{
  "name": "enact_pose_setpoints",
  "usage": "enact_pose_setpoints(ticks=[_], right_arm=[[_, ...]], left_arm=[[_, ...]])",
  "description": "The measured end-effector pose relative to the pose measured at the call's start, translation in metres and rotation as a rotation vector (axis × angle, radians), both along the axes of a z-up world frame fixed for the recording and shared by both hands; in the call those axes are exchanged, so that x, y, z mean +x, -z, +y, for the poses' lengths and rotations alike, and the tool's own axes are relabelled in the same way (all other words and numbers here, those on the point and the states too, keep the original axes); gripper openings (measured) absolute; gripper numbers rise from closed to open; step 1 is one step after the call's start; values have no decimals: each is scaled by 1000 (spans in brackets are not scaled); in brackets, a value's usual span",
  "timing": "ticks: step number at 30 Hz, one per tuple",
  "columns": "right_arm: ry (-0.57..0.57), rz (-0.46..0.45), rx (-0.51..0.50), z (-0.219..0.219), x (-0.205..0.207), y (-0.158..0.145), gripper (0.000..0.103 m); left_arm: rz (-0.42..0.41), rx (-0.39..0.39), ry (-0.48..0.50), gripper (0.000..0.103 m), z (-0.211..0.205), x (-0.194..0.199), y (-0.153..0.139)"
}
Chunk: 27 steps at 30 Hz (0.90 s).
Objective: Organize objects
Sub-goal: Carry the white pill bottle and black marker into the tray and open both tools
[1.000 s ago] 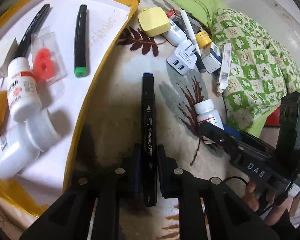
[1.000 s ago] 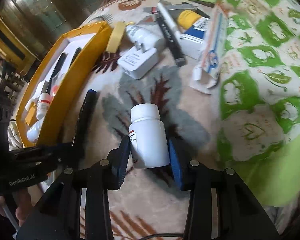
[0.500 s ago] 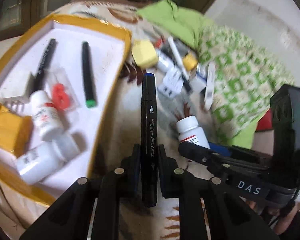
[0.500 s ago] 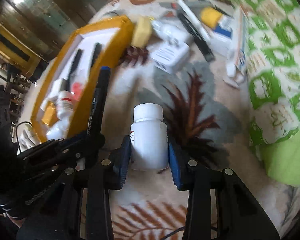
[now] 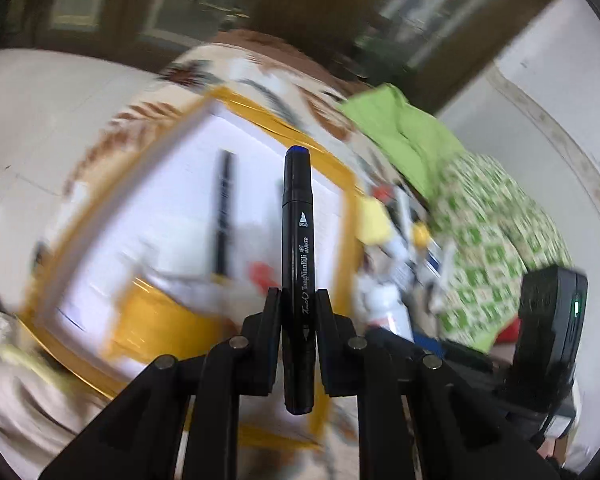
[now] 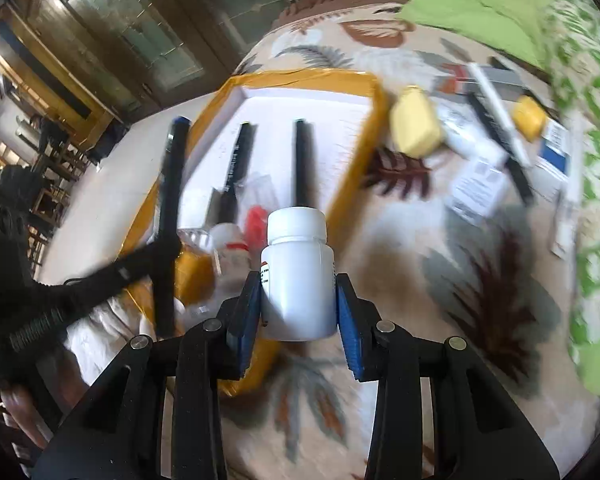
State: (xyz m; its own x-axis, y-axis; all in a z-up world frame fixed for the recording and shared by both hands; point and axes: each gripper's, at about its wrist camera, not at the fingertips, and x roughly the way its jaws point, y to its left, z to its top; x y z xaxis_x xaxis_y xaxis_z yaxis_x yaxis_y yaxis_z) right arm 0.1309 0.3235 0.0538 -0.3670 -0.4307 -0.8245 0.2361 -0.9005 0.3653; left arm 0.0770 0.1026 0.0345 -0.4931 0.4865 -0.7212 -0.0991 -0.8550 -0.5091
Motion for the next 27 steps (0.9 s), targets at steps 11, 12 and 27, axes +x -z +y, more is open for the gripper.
enact_pose_setpoints(ticks=[11, 12, 27], right_arm=[[-32, -3, 71, -61, -66, 24, 36], [-31, -9, 74, -63, -71, 27, 36], [-32, 115, 19, -53, -66, 26, 56]], left_arm=[[-87, -142, 81, 15, -31, -92, 31], [-91, -163, 101, 15, -28, -99, 33], [-75, -187, 202, 16, -15, -122, 58]])
